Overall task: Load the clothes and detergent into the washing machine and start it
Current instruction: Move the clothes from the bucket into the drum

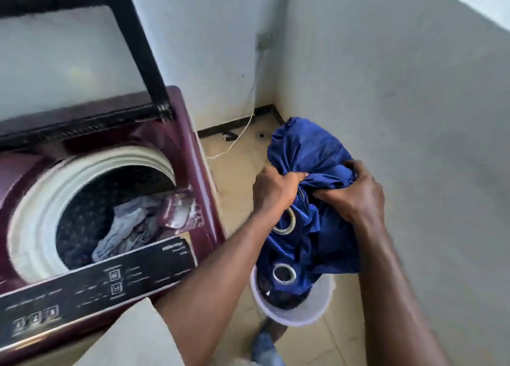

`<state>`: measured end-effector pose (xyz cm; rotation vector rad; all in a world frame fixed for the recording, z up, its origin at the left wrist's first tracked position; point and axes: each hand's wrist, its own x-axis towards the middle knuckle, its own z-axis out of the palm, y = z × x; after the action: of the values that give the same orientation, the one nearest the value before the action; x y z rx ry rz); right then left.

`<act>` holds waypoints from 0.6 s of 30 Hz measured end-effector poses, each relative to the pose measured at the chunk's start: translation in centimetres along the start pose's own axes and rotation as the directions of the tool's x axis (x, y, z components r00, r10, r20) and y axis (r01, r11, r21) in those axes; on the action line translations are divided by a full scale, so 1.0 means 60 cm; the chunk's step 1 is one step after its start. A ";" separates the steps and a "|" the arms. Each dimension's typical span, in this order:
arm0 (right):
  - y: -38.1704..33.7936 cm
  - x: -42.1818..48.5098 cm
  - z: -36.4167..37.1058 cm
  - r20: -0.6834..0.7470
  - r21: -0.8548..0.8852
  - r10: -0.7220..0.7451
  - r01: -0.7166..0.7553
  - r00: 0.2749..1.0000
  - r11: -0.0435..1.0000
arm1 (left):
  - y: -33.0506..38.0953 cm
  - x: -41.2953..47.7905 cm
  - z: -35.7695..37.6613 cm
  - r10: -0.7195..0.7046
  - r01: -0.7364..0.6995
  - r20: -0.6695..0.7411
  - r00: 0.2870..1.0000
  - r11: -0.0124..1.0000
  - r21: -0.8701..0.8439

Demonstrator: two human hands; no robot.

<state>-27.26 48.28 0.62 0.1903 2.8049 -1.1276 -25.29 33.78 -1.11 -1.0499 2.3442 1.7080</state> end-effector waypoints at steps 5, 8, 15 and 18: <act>-0.240 -0.069 0.003 -0.064 0.047 -0.257 0.260 0.964 0.965 | 0.088 -0.035 -0.245 0.178 -0.199 -0.215 0.960 0.976 -0.083; -0.364 -0.115 0.049 -0.059 0.130 -0.389 0.394 0.919 0.910 | 0.094 -0.047 -0.390 0.242 -0.293 -0.356 0.903 0.951 -0.097; -0.524 -0.223 0.250 0.009 0.222 -0.636 0.618 0.772 0.754 | -0.036 -0.021 -0.642 0.260 -0.336 -0.602 0.755 0.942 -0.014; -0.506 -0.238 0.341 0.169 0.034 -0.617 0.621 0.769 0.783 | -0.136 0.011 -0.680 0.176 -0.107 -0.413 0.894 0.977 0.184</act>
<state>-16.83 11.28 8.74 -0.8662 2.7769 -1.1306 -7.73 -2.92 7.65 -1.3715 2.8298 1.4118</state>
